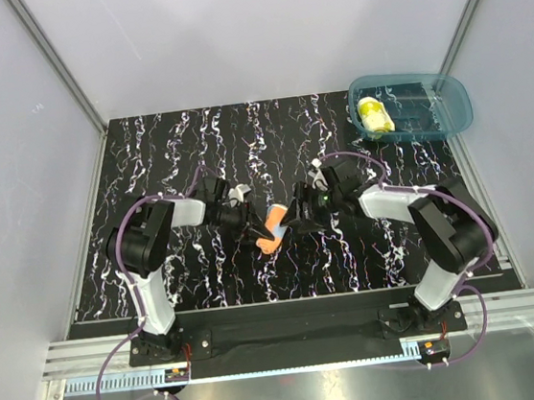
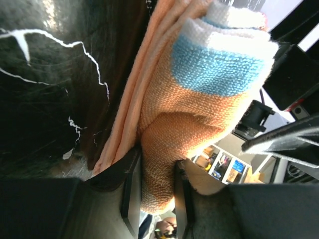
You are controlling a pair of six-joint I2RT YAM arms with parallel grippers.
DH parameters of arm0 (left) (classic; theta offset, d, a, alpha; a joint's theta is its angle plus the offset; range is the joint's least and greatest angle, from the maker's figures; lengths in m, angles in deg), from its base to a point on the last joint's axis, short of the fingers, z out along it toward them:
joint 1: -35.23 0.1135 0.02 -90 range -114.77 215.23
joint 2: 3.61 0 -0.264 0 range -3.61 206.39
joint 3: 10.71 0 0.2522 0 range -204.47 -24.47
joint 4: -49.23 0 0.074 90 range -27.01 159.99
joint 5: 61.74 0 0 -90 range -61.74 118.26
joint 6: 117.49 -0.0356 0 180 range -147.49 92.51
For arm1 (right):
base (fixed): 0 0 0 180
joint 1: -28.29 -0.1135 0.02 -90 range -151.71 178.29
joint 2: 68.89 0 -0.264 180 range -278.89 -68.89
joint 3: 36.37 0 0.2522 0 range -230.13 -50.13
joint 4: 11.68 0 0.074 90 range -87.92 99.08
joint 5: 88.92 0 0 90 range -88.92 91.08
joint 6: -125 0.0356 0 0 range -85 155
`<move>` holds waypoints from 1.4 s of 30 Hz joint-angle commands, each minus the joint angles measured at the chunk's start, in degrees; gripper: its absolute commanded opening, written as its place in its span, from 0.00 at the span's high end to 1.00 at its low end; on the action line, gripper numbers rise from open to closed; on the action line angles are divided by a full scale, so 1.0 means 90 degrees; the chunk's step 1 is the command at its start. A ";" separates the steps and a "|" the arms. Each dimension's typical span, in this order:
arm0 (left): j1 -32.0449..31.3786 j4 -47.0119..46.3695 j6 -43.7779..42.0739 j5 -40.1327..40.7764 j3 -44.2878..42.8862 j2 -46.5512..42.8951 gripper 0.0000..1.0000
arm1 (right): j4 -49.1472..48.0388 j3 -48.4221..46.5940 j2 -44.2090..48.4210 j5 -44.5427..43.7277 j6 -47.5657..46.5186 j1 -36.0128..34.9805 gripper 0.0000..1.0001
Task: Roll the towels
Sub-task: Roll the towel, then place the rolled towel into the container
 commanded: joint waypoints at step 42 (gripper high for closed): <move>0.0704 -0.0356 0.1192 0.0898 0.1295 -0.1955 0.35 | -0.1617 -0.1012 -0.1584 -0.0145 0.0137 -0.0958 1.00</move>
